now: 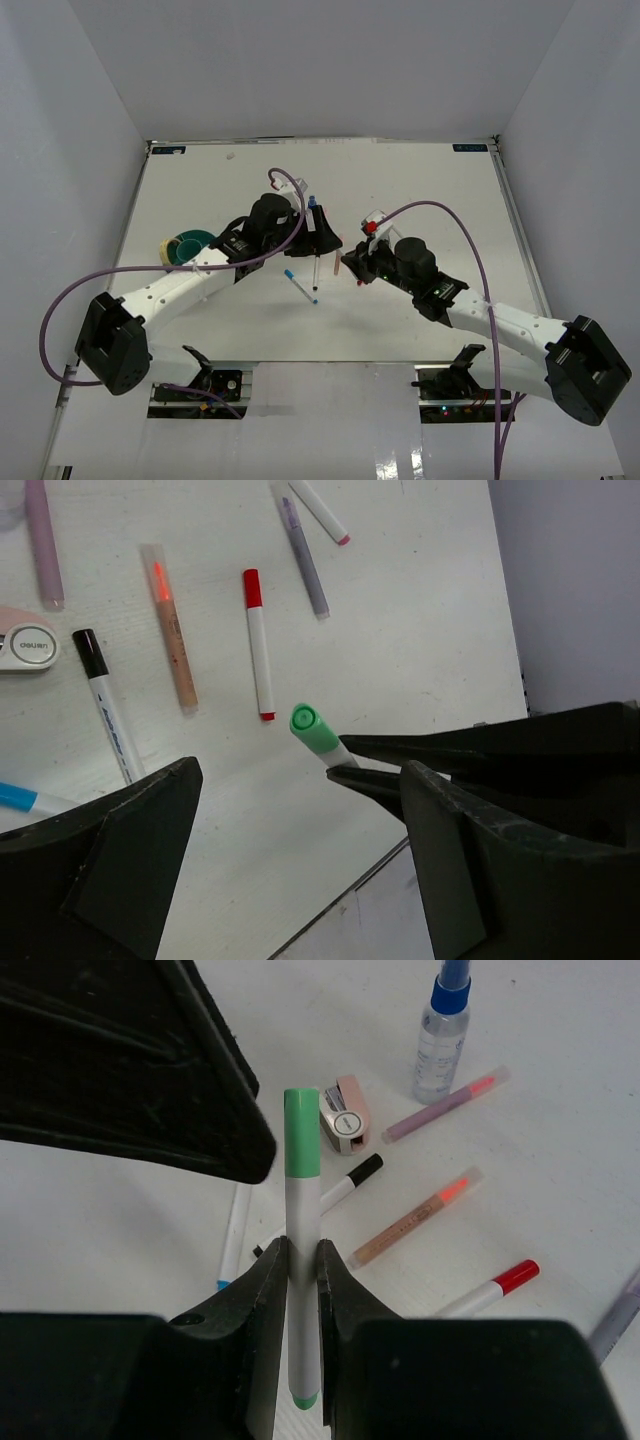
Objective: Sort the stationery into containers
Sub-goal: Place the pen in the storage box.
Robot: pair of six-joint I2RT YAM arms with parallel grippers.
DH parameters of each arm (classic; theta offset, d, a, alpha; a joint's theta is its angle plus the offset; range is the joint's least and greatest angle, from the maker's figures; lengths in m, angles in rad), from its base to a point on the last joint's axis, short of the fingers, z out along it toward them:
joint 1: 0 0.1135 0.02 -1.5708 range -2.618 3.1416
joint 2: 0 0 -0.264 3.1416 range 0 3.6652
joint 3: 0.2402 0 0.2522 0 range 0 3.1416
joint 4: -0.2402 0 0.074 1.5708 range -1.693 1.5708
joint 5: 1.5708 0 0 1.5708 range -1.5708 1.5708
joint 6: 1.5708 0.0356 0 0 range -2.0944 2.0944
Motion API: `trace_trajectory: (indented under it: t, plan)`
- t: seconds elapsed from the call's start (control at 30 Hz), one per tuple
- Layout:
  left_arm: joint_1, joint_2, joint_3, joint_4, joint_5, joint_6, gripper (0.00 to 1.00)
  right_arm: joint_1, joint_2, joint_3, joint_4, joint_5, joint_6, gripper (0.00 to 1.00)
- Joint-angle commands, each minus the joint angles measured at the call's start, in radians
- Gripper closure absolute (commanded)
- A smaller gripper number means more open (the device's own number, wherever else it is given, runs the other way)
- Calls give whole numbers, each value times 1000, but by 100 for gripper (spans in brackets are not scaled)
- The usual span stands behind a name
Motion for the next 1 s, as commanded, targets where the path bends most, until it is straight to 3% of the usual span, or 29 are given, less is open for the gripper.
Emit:
trace_trajectory:
  t: [0.0,0.23,0.5,0.6,0.63,0.7,0.73,0.9,0.97]
  plan:
    - [-16,20,52,32,-52,-27,11,11,-17,26,99,-6,-6,89]
    - [-27,70,72,52,-37,-39,25,16,-32,1,138,-5,8,89]
    - [-36,77,66,75,-12,-51,60,16,-35,-25,167,1,26,84]
    - [-38,78,60,87,3,-57,73,16,-32,-30,171,3,31,74]
    - [-36,77,59,90,4,-59,81,16,-31,-30,174,3,32,66]
    - [-39,74,54,95,3,-58,87,16,-29,-33,176,4,35,57]
    - [-38,67,53,93,0,-54,91,16,-26,-31,176,4,37,47]
    - [-38,32,25,87,-98,-27,91,16,-32,-39,165,24,40,22]
    - [-36,14,26,55,-147,4,91,16,-49,-45,151,35,40,7]
